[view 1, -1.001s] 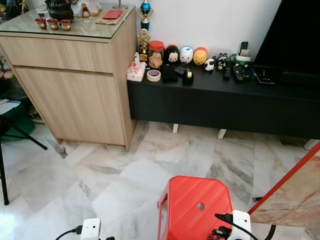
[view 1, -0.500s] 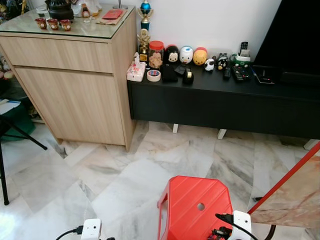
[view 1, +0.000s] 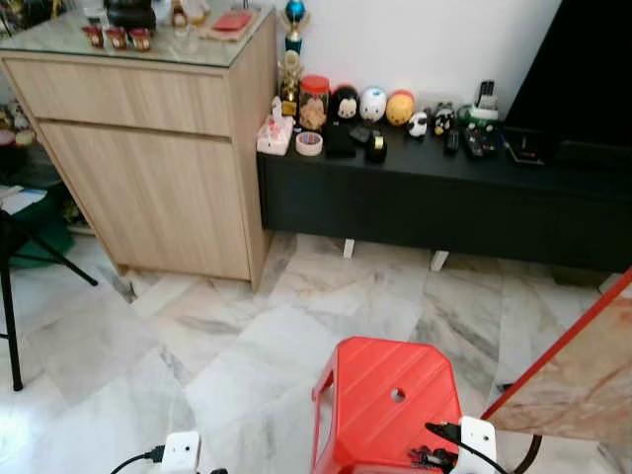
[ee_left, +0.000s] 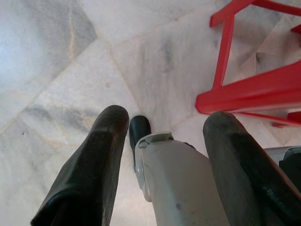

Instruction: Hang keys on a hook

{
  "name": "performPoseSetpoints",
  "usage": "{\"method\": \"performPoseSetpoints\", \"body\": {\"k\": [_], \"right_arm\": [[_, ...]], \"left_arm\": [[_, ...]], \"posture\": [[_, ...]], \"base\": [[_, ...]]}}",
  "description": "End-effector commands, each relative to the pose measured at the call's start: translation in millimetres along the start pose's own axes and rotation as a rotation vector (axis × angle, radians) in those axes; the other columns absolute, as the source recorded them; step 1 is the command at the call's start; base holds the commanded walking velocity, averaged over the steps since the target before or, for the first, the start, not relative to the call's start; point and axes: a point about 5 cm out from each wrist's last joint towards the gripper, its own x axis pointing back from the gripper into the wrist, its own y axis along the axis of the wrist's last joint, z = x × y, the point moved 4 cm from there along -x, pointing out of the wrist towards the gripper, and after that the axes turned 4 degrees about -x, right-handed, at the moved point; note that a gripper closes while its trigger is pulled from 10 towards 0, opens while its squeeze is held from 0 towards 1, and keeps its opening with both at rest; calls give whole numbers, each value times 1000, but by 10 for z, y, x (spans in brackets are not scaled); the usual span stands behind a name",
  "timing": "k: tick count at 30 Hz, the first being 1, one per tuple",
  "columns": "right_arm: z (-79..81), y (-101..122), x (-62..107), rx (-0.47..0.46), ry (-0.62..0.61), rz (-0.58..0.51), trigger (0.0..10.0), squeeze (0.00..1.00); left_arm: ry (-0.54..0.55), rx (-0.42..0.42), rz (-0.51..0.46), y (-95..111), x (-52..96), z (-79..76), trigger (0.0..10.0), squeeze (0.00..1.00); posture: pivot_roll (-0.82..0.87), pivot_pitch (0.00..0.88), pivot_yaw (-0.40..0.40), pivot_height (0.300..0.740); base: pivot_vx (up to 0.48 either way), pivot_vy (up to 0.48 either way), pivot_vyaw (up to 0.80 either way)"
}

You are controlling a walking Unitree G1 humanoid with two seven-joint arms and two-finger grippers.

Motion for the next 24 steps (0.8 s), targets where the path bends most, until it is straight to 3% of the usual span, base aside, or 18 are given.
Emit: {"method": "performPoseSetpoints", "body": {"k": [1,24], "right_arm": [[-16,-3,3,0,-6,-1,10000,0],[-72,2,10,-23,-34,-13,10000,0]], "left_arm": [[-1,-3,33,-81,9,-16,10000,0],[1,-29,-3,6,-4,-26,10000,0]], "posture": [[18,0,-86,740],[15,0,-89,740]], "base": [[0,0,0],[0,-12,0]]}}
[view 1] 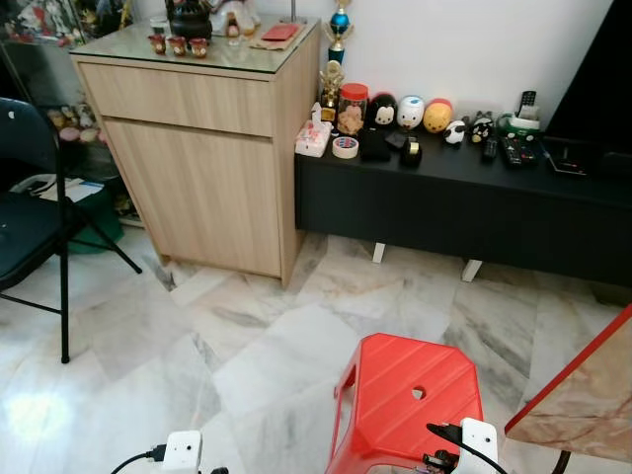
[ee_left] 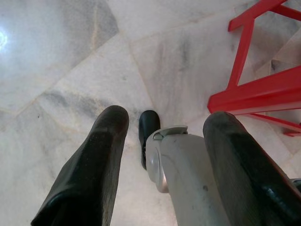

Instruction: Hang keys on a hook

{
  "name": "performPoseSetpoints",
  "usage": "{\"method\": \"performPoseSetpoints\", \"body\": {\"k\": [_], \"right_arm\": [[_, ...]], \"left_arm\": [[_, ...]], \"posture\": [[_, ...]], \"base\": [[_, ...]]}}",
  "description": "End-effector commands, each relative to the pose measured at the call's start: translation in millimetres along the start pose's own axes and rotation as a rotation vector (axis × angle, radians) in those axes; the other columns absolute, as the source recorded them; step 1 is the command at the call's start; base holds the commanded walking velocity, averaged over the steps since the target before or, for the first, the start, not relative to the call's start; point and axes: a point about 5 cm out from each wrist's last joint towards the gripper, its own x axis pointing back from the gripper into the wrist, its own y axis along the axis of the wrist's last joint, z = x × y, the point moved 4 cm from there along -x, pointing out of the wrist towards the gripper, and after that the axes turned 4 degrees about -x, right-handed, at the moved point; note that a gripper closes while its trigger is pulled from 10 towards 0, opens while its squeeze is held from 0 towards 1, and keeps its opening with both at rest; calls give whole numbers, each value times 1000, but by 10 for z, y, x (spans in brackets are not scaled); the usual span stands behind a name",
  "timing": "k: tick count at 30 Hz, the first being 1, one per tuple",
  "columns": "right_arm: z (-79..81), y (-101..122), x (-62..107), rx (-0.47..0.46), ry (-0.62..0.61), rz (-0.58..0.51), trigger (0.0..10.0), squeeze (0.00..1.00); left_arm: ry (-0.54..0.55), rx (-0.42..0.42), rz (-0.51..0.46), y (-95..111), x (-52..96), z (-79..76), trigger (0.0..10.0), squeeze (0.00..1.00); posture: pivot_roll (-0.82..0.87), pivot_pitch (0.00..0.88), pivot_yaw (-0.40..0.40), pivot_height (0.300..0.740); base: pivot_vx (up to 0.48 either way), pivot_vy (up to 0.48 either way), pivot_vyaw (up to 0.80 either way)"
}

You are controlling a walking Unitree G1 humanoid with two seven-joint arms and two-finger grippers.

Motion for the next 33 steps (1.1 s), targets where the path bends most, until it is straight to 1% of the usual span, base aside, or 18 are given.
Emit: {"method": "performPoseSetpoints", "body": {"k": [1,6,13,21,27,33], "right_arm": [[-51,23,5,-9,-16,-14,10000,0],[-56,41,5,-16,-19,-25,10000,0],[-68,51,5,2,-31,-28,10000,0],[-81,50,7,-8,-39,-33,10000,0],[-130,82,11,-18,-78,-52,10000,0],[-136,104,10,-27,-76,-58,10000,0]], "left_arm": [[-4,-21,7,-20,2,-14,10000,0],[-8,-22,-4,12,-4,-20,10000,0],[-13,-31,-7,7,-2,-33,10000,0],[-21,-33,-15,22,-7,-79,10000,0],[-30,-39,-23,53,-16,-108,10000,0],[-30,-38,-30,75,-20,-117,10000,0]], "posture": [[15,0,-89,740],[16,0,-90,740],[15,0,-89,740],[14,0,-91,740],[8,0,-90,740],[6,0,-90,740]], "base": [[0,-285,0],[0,-296,0],[0,-301,0],[0,-306,0],[0,-306,0],[0,-307,0]]}}
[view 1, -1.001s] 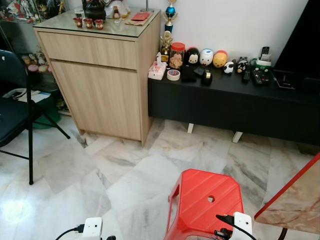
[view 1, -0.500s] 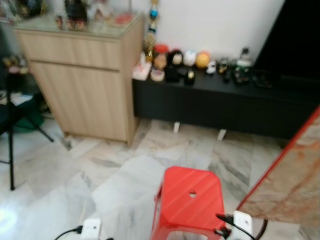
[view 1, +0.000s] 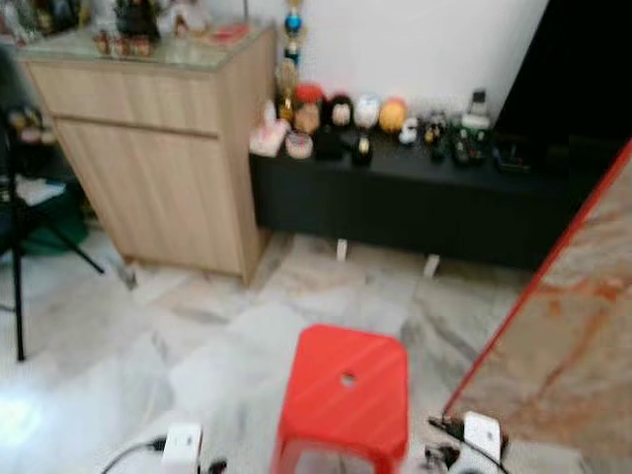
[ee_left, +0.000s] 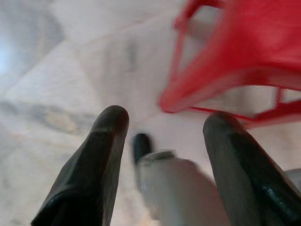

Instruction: Hang keys on a hook

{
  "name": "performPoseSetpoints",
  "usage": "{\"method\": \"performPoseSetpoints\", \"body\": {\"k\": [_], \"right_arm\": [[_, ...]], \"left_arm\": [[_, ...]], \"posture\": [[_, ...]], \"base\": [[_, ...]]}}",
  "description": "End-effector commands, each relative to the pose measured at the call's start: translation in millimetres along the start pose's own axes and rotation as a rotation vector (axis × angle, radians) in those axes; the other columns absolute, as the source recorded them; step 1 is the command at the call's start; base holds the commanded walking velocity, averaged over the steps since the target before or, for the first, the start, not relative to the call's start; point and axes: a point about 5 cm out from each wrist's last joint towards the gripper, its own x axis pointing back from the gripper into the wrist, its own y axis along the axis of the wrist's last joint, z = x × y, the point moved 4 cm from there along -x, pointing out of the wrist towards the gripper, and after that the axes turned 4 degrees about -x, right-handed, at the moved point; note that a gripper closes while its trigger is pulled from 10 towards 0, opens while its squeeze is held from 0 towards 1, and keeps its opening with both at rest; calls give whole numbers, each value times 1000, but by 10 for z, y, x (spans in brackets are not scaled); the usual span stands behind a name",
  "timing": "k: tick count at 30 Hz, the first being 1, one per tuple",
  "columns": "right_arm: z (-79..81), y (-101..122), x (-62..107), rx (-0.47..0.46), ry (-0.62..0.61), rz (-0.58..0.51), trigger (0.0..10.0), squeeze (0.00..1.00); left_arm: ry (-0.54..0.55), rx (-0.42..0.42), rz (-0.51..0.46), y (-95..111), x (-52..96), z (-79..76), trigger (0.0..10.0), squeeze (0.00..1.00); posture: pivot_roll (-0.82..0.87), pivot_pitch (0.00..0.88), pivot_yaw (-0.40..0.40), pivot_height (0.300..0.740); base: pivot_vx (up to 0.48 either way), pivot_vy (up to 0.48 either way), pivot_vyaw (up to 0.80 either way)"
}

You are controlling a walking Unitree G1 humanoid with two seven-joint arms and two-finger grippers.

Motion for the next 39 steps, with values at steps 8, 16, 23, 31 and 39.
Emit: {"method": "performPoseSetpoints", "body": {"k": [8,16,23,31,39], "right_arm": [[-26,76,-8,-20,-8,-25,10000,0],[-27,73,-7,-37,-21,-29,10000,0],[-19,52,-2,-48,-19,-32,10000,0],[-14,58,-1,-66,-15,-40,10000,0],[10,90,-6,-62,-7,-50,10000,0]], "left_arm": [[-13,3,4,-16,-2,-54,10000,0],[-7,-2,2,-7,0,-21,10000,0],[-8,-18,-2,4,5,26,10000,0],[13,-21,6,-16,22,132,10000,0],[14,-8,6,-24,18,93,10000,0]], "posture": [[4,0,-87,740],[7,0,-80,740],[9,0,-57,740],[11,0,-53,740],[11,0,-62,740]], "base": [[0,-316,0],[0,-322,0],[0,-323,-408],[0,-322,-200],[0,-322,0]]}}
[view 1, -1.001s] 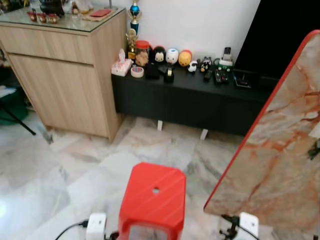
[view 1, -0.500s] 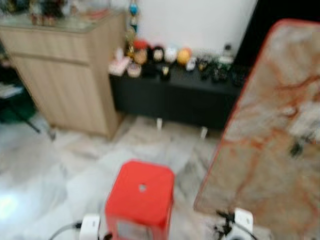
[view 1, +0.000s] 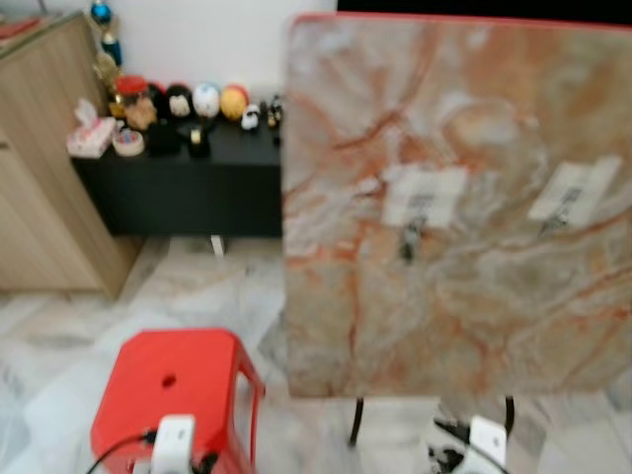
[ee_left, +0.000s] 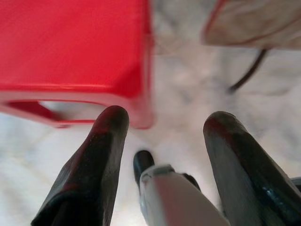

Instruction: Hang keys on a hook

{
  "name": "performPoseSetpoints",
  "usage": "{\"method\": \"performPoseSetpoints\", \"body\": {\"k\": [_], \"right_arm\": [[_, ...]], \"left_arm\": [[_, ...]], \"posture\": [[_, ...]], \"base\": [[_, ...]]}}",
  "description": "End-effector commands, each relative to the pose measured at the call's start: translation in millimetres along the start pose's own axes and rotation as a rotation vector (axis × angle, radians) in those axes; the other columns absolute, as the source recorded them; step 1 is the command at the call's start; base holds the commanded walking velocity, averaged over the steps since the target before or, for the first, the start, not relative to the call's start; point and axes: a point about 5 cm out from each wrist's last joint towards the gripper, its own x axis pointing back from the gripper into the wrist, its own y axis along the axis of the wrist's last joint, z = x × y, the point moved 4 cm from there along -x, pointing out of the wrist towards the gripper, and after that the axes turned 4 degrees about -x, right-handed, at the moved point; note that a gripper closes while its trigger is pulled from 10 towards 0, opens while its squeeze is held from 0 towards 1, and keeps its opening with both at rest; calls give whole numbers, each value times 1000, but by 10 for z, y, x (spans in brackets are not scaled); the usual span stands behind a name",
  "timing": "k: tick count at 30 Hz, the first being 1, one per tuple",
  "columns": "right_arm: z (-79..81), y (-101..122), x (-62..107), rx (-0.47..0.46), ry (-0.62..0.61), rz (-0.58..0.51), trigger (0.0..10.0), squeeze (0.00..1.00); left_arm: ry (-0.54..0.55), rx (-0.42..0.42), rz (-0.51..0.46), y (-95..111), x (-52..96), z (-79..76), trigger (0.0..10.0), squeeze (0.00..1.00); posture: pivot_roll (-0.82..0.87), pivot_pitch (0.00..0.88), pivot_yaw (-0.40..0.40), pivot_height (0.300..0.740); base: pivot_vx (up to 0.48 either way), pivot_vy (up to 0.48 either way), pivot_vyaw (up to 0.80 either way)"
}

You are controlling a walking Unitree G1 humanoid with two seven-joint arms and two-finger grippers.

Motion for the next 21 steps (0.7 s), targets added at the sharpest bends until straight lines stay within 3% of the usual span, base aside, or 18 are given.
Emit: {"method": "performPoseSetpoints", "body": {"k": [1,21], "right_arm": [[93,86,-18,-5,19,-29,10000,0],[181,337,-41,11,20,-124,10000,0]], "left_arm": [[27,-3,31,-93,33,105,10000,0],[50,13,30,-68,30,160,10000,0]], "posture": [[8,0,-63,740],[2,0,-60,740]], "base": [[0,-322,0],[0,-322,0]]}}
